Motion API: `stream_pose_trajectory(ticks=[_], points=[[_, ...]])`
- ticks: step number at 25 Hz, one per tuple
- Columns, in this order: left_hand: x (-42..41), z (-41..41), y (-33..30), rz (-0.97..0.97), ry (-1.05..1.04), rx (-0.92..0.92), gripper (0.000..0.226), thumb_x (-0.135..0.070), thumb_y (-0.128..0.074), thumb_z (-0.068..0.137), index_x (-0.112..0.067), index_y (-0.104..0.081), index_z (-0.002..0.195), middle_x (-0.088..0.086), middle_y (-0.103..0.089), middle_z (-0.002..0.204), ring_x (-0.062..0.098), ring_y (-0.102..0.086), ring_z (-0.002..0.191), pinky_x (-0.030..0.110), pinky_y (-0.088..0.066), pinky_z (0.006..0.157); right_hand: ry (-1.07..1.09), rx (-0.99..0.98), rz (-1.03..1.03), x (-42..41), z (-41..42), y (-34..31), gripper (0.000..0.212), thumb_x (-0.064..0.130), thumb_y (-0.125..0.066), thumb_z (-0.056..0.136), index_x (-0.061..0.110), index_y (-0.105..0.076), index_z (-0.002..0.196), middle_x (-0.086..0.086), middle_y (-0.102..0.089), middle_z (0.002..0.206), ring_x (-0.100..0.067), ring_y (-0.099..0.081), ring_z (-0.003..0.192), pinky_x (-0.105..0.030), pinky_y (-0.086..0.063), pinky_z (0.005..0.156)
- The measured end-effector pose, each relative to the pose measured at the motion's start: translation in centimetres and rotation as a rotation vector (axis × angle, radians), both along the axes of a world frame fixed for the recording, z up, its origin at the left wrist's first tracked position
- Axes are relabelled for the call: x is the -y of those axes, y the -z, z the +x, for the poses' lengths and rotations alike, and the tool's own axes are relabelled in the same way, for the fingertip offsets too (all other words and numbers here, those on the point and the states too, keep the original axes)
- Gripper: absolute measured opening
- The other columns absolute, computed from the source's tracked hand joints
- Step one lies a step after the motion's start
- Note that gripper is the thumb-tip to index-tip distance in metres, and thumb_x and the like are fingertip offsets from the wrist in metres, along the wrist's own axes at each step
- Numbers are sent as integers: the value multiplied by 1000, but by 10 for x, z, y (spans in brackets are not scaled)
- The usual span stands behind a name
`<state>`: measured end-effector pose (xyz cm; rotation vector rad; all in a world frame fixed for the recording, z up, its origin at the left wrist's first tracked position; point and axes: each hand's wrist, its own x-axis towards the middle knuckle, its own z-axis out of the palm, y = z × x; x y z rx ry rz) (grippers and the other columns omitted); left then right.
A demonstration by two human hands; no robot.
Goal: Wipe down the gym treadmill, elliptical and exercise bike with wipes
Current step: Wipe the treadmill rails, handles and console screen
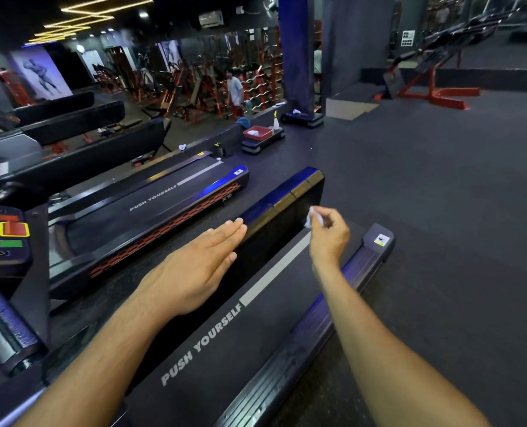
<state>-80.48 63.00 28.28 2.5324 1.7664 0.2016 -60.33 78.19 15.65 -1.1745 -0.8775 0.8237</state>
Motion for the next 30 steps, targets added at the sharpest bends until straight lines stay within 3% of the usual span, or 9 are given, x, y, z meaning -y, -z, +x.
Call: stream_pose_trajectory(ticks=[3, 6, 8, 12, 18, 22, 24, 27, 30], points=[[0, -1, 0, 16, 7, 20, 61, -41, -21, 102, -25, -18, 161, -21, -5, 160, -13, 3, 144, -2, 11, 108, 56, 91, -25, -25, 16, 0, 7, 27, -72, 84, 25, -77, 89, -1, -75, 84, -14, -71, 79, -43, -58, 81], [-1, -2, 1, 26, 17, 36, 55, -38, -24, 107, -25, -19, 161, -20, -7, 162, -11, 2, 145, -2, 10, 109, -19, 85, 11, 33, -12, -3, 15, 12, -76, 85, 26, -77, 90, 2, -74, 90, -5, -69, 83, -24, -55, 76], [-3, -2, 3, 22, 17, 36, 56, -37, -25, 107, -24, -20, 161, -19, -8, 162, -9, 0, 147, -2, 9, 108, -121, 58, 59, 83, -39, 2, 16, 2, -76, 85, 17, -79, 91, 1, -73, 91, -3, -70, 84, -14, -52, 74], [-3, -2, 5, 34, 24, 16, 64, -44, -20, 100, -21, -22, 160, -15, -11, 163, -5, -5, 147, -2, 8, 109, -230, 81, 138, 94, -44, 4, 10, 8, -77, 85, 16, -80, 91, 2, -72, 87, -12, -73, 80, -23, -56, 75], [-4, -3, 6, 40, 27, 11, 62, -42, -23, 101, -23, -22, 160, -15, -11, 164, -3, -7, 151, -1, 6, 110, 2, 57, -19, 0, 11, -5, 11, 20, -72, 87, 29, -77, 87, 2, -75, 88, -12, -72, 84, -40, -58, 84], [-6, -3, 5, 30, 17, 8, 57, -40, -26, 106, -25, -20, 161, -17, -10, 164, -8, -3, 147, -4, 6, 107, -179, 179, 78, 64, -20, 8, 16, 7, -73, 86, 20, -79, 92, 7, -73, 93, -2, -68, 87, -14, -50, 75], [-6, -5, 3, 3, 45, -19, 55, -35, -31, 110, -22, -16, 162, -13, -5, 166, -6, 0, 148, -2, 8, 108, -307, 273, 124, 82, -15, 17, 18, 6, -73, 87, 19, -80, 97, 8, -73, 96, -2, -68, 89, -13, -49, 76], [1, -16, -6, -144, 96, -60, 60, -27, -34, 110, -19, -3, 162, -13, 9, 164, -4, 10, 149, 0, 12, 109, -164, 250, 59, 38, 22, -1, 17, 16, -72, 87, 21, -79, 102, 5, -72, 102, -4, -68, 90, -27, -55, 85], [4, -25, -3, -118, 98, -32, 58, -28, -32, 109, -24, -5, 161, -15, 6, 165, -10, 15, 148, 5, 12, 113, -13, 296, 95, -13, 48, -33, 21, 11, -69, 87, 16, -75, 106, -3, -71, 105, 2, -64, 81, -14, -52, 78]])
